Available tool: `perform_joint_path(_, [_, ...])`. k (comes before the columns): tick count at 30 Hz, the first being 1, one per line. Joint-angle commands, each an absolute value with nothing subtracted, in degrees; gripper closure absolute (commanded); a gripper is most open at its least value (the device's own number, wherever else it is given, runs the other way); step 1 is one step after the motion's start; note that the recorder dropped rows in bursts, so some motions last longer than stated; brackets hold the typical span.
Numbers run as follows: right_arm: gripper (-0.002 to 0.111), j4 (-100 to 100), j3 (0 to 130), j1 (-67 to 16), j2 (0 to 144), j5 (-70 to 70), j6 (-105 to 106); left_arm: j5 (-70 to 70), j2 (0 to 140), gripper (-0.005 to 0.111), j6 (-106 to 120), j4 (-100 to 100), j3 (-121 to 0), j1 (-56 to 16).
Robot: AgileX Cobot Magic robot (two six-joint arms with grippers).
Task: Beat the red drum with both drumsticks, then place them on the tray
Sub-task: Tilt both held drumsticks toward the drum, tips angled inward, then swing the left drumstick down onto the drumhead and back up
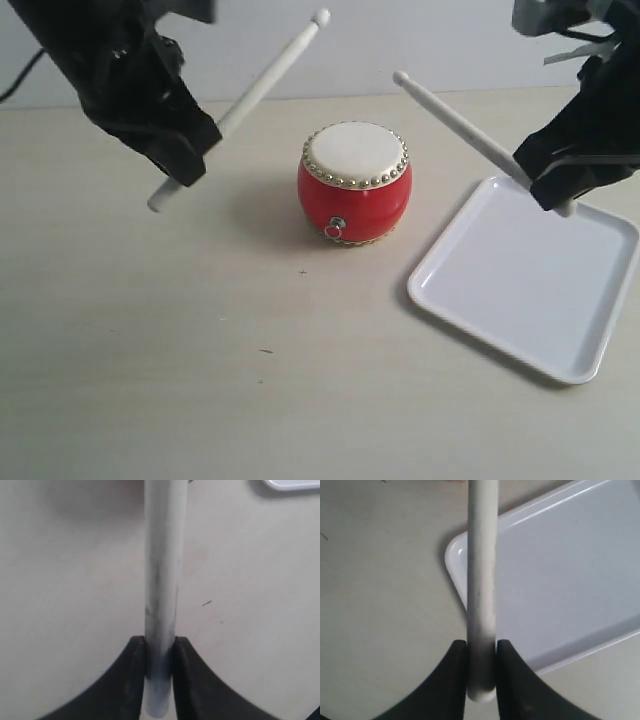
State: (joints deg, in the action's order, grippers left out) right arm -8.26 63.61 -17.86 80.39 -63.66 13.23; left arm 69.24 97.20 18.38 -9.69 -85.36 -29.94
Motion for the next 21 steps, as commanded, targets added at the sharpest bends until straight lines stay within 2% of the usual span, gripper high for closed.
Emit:
perform_joint_path(1, [0.108, -8.7, 63.3, -19.9, 87.5, -63.5, 13.9, 68.8, 94.2, 0.107, 17.9, -11.2, -83.5, -26.8])
perform_joint_path(7, [0.108, -9.0, 63.3, -20.0, 94.8, -62.9, 13.9, 70.0, 94.0, 0.107, 19.1, -14.3, -82.0, -26.5])
perform_joint_path(15, [0.108, -6.5, 67.4, -20.0, 83.2, -64.7, 14.2, 70.0, 95.0, 0.107, 19.5, -13.7, -82.0, -28.1])
perform_joint_path(21, [0.108, -4.2, 67.9, -20.0, 77.0, -65.7, 13.2, 70.0, 101.1, 0.107, 19.4, -12.2, -83.8, -30.4])
